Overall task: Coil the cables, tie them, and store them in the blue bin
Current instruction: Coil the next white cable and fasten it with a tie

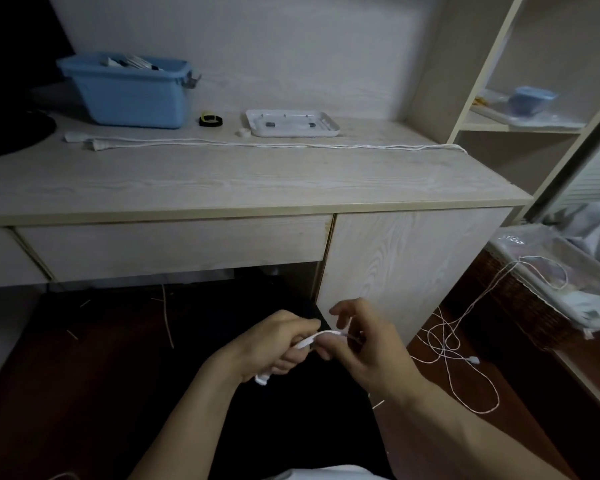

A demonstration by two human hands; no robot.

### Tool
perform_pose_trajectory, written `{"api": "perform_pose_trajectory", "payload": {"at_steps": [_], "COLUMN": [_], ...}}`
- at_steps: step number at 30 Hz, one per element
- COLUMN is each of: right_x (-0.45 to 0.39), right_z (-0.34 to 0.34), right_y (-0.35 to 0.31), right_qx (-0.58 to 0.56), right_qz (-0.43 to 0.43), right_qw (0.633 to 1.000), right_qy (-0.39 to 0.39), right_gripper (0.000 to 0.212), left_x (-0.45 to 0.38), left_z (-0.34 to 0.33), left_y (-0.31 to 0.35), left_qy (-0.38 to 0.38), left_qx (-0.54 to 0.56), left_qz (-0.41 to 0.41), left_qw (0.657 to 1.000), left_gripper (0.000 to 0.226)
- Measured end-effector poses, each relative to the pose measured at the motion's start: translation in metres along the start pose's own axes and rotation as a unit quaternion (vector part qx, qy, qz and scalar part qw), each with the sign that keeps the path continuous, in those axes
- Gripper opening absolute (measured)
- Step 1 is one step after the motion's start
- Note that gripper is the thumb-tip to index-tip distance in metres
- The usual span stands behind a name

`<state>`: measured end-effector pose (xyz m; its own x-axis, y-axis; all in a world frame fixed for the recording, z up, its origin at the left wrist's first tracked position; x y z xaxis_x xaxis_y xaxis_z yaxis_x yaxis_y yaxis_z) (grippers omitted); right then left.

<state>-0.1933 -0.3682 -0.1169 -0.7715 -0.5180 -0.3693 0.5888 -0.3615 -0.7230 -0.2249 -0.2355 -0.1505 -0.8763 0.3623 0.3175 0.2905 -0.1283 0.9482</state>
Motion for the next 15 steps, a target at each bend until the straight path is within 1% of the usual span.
{"api": "perform_pose_trajectory", "payload": {"at_steps": [2, 4, 6, 8, 9, 11, 13, 15], "right_x": [-0.002, -0.002, -0.001, 0.000, 0.000, 0.001, 0.002, 0.004], "right_z": [-0.005, -0.014, -0.022, -0.028, -0.030, -0.031, -0.027, -0.025], "right_y": [-0.002, -0.001, 0.002, 0.008, 0.011, 0.021, 0.028, 0.031], "right_qx": [-0.026, -0.084, -0.177, -0.288, -0.330, -0.380, -0.386, -0.368], "right_qz": [0.011, 0.006, -0.047, -0.115, -0.143, -0.187, -0.214, -0.219], "right_qw": [0.999, 0.994, 0.978, 0.946, 0.929, 0.904, 0.897, 0.903], "right_qy": [-0.025, -0.070, -0.097, -0.095, -0.090, -0.063, -0.034, -0.035], "right_gripper": [0.036, 0.036, 0.036, 0.038, 0.043, 0.050, 0.048, 0.049], "left_x": [0.000, 0.000, -0.002, -0.005, -0.007, -0.011, -0.016, -0.020], "left_z": [-0.007, -0.011, -0.012, -0.013, -0.014, -0.017, -0.017, -0.016], "left_y": [0.003, 0.008, 0.008, 0.006, 0.005, 0.003, 0.000, -0.001], "left_qy": [-0.044, -0.058, -0.056, -0.049, -0.037, 0.001, 0.039, 0.058], "left_qx": [0.065, 0.119, 0.170, 0.189, 0.183, 0.151, 0.092, 0.056], "left_qz": [-0.024, -0.058, -0.079, -0.090, -0.094, -0.089, -0.062, -0.033], "left_qw": [0.997, 0.989, 0.981, 0.977, 0.978, 0.984, 0.993, 0.996], "left_gripper": [0.047, 0.036, 0.030, 0.029, 0.030, 0.031, 0.035, 0.039]}}
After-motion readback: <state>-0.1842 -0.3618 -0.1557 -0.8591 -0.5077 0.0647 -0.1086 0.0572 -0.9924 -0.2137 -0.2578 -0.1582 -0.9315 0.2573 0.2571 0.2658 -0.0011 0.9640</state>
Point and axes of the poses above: each hand's wrist, its own x-axis away from the middle knuckle, its own z-axis out of the back of the hand, y = z × x, the point moved 8 cm from there along -x, towards the middle knuckle, and after that the axes turned 2 degrees about -x, right-handed, at the moved point
